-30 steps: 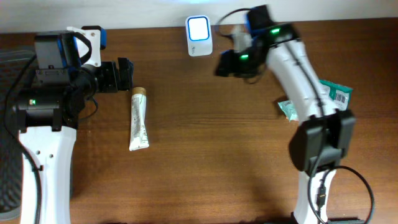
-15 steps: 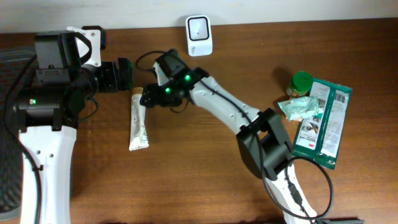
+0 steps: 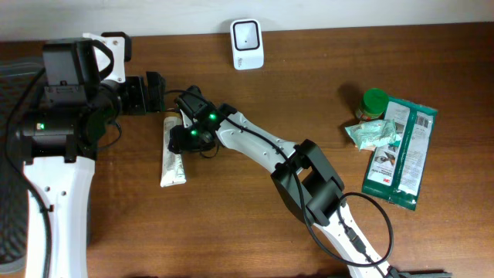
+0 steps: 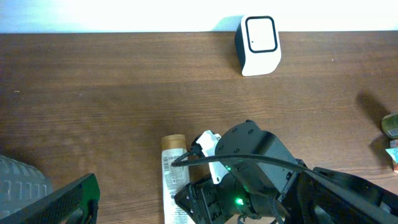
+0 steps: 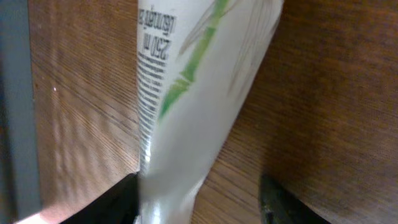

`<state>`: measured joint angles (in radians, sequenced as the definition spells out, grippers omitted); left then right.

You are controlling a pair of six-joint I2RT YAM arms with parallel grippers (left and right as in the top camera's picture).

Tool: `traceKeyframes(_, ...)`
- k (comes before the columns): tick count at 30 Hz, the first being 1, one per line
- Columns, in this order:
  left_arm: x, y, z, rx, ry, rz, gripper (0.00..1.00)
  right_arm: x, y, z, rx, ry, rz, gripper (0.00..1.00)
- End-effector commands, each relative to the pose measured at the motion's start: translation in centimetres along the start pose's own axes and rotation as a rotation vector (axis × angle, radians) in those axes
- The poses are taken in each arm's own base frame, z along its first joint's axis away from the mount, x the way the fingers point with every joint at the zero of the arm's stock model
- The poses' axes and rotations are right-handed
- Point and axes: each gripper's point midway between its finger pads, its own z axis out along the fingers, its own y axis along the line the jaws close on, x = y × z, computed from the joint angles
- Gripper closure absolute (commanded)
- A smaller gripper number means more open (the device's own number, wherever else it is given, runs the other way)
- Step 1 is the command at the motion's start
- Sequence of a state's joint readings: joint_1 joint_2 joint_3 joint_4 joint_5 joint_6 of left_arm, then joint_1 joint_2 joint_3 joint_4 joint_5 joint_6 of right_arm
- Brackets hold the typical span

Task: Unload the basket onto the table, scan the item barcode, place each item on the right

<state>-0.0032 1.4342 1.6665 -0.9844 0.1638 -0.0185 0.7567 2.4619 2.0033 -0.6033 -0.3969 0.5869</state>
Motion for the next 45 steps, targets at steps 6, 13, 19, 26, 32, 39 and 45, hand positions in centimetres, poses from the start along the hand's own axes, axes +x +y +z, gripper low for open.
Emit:
traceKeyframes(6,-0.6,0.2,-0.7,-0.008,-0.025,0.012,0.01,0.7,-1.0,1.2,0.028,0.017,0.005,0.64)
traceKeyframes(13,-0.6,0.2,-0.7,-0.008,-0.025,0.012,0.01,0.9,-1.4,1.3,0.036,0.028,0.004,0.96)
traceKeyframes(19,-0.6,0.2,-0.7,-0.008,-0.025,0.012,0.01,0.3,-2.9,-4.4,0.077,0.064,-0.162,0.96)
traceKeyframes(26,-0.6,0.2,-0.7,-0.008,-0.025,0.012,0.01,0.9,-7.3,-12.9,0.144,0.149,-0.2,0.96)
traceKeyframes(32,-0.6,0.2,-0.7,-0.008,-0.025,0.012,0.01,1.5,-14.7,-16.4,0.372,0.213,-0.127,0.95)
traceKeyframes(39,-0.6,0.2,-0.7,-0.008,-0.025,0.012,0.01,1.7,-16.5,-16.1,0.606,0.192,-0.096,0.95)
traceKeyframes(45,-0.6,0.2,-0.7,-0.008,-0.025,0.012,0.01,3.2,-16.7,-13.0,0.653,0.177,-0.044,0.96)
